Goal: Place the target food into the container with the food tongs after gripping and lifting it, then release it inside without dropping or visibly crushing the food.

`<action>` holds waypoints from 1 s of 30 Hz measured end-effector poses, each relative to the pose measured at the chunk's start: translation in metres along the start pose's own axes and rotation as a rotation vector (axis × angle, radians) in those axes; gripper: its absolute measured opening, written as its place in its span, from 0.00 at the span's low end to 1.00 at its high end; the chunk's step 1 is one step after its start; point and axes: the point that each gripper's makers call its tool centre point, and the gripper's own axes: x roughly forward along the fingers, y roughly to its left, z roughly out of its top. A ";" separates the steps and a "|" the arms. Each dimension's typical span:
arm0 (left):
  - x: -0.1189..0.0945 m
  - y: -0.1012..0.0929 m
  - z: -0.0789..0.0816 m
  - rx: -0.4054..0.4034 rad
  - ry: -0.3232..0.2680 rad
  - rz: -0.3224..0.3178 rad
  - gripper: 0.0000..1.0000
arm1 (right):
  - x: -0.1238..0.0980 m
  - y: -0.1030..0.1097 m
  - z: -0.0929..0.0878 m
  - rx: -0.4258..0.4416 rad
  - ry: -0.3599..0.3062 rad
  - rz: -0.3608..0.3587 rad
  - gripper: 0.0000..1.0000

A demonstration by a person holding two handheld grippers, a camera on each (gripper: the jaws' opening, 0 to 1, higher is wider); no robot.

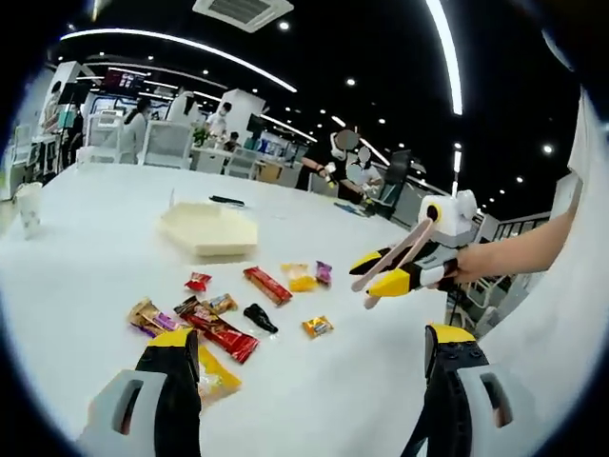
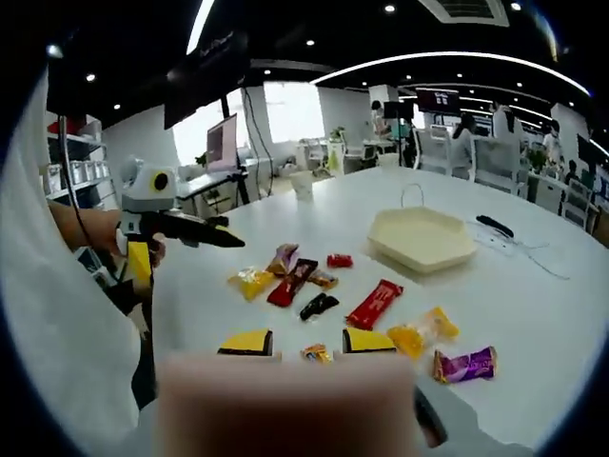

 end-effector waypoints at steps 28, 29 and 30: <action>-0.009 0.005 -0.007 0.043 -0.055 0.072 0.99 | 0.047 -0.003 -0.023 -0.078 0.123 0.055 0.26; -0.010 0.005 -0.008 0.042 -0.065 0.072 0.99 | 0.051 -0.001 -0.024 -0.081 0.127 0.073 0.26; -0.010 0.005 -0.009 0.036 -0.067 0.069 0.99 | 0.053 0.000 -0.028 -0.099 0.145 0.074 0.26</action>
